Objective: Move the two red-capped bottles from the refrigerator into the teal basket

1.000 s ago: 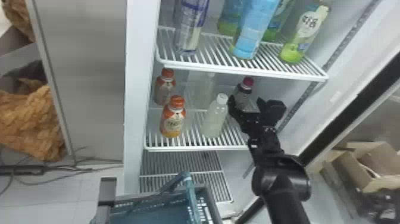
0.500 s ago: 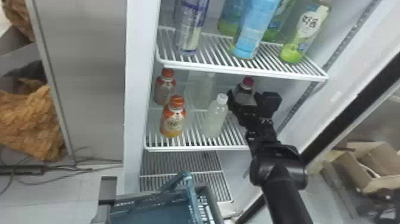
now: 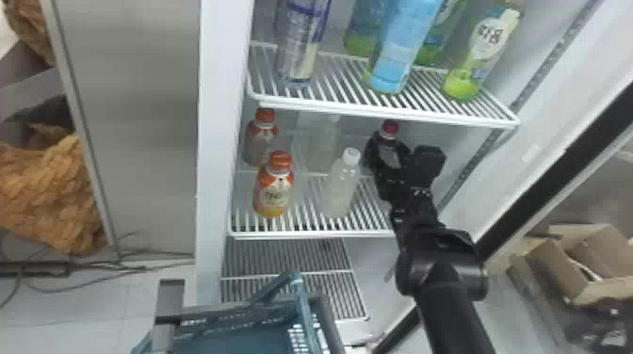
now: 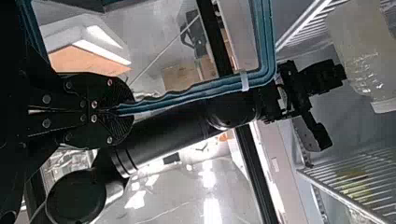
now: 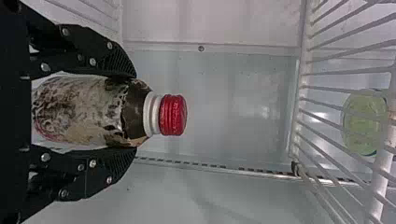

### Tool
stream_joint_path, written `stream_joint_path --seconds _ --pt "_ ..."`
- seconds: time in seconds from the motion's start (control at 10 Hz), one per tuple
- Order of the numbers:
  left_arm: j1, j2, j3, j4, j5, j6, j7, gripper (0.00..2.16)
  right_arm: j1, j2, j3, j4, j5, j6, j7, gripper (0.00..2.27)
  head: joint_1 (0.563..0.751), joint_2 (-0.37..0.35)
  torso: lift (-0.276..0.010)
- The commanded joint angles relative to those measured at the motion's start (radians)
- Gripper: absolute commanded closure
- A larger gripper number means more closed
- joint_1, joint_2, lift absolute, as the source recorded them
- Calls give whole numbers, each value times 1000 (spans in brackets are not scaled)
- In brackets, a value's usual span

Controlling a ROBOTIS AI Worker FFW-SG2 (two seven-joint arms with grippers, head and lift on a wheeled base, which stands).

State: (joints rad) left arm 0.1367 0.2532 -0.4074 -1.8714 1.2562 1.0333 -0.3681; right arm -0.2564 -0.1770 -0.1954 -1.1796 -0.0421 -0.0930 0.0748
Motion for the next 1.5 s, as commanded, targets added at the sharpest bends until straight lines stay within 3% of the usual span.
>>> stream_joint_path --seconds 0.0,0.3,0.9,1.4 --pt "1 1 -1 0 0 0 0 1133 33 1 0 -49 -2 0 0 668 695 -350 -228" --pt "-2 0 -3 -2 0 -5 -2 1133 156 1 -6 -240 -48 49 0 668 695 -350 -228" --pt "1 0 -3 0 -4 -10 -2 1133 507 22 -76 -689 -177 147 2 665 695 -350 -228" --pt "1 0 1 0 -8 -10 -3 1133 735 44 -108 -962 -263 240 34 662 695 -350 -228"
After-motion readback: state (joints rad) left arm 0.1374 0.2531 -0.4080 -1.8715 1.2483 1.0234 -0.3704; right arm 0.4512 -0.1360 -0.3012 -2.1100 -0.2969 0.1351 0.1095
